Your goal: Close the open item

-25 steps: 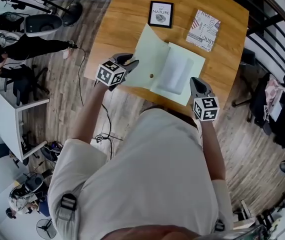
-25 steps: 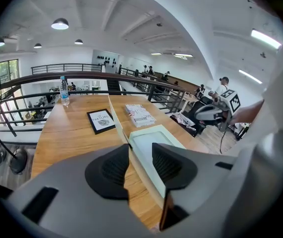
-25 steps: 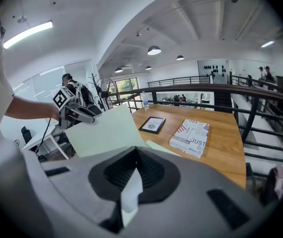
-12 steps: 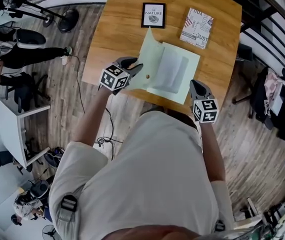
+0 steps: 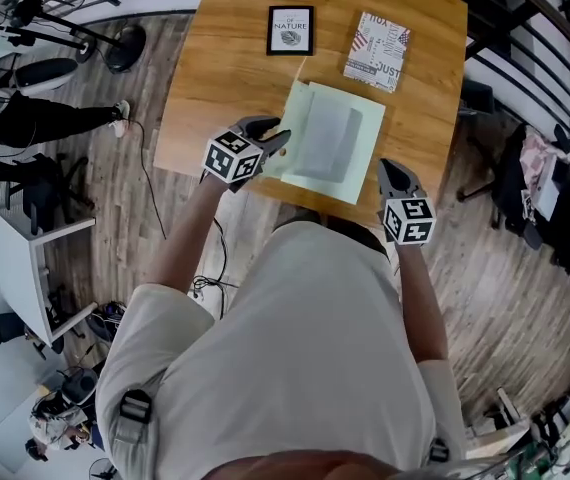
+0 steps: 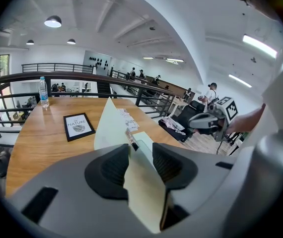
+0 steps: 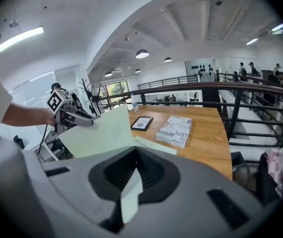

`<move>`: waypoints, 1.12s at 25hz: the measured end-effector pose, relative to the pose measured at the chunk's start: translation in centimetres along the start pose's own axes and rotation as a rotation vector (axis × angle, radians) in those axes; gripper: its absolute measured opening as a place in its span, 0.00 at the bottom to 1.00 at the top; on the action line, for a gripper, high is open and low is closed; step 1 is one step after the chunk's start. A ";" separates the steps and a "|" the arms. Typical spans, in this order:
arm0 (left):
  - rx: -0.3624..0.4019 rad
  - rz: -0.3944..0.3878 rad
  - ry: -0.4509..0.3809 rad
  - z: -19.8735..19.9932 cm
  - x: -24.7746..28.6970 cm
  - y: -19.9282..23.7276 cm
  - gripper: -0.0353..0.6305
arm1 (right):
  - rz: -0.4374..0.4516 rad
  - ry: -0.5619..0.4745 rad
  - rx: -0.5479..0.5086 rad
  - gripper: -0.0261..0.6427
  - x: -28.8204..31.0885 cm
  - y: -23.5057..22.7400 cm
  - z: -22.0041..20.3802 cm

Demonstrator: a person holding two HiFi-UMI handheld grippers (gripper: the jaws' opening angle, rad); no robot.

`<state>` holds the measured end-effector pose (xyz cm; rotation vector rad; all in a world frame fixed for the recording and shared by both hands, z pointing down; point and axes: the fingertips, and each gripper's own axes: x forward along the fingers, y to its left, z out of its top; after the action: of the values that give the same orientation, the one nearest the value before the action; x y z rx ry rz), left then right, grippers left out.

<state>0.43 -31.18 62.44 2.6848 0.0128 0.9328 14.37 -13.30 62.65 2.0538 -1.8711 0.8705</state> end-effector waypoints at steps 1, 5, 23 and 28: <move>-0.001 -0.004 -0.001 0.0 0.2 -0.3 0.27 | -0.004 0.000 0.003 0.04 -0.2 -0.2 -0.1; -0.014 -0.016 -0.008 0.1 1.1 -1.2 0.28 | -0.012 0.001 0.014 0.04 -0.8 -0.7 -0.6; -0.026 -0.029 0.004 0.2 5.7 -5.6 0.32 | -0.014 0.002 0.071 0.04 -1.7 -2.2 -2.0; -0.030 -0.041 0.012 -0.1 6.8 -6.8 0.32 | -0.010 0.008 0.092 0.04 -1.7 -2.4 -2.3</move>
<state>6.34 -23.96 64.78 2.6410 0.0561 0.9291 16.04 -10.28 64.12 2.1075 -1.8481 0.9775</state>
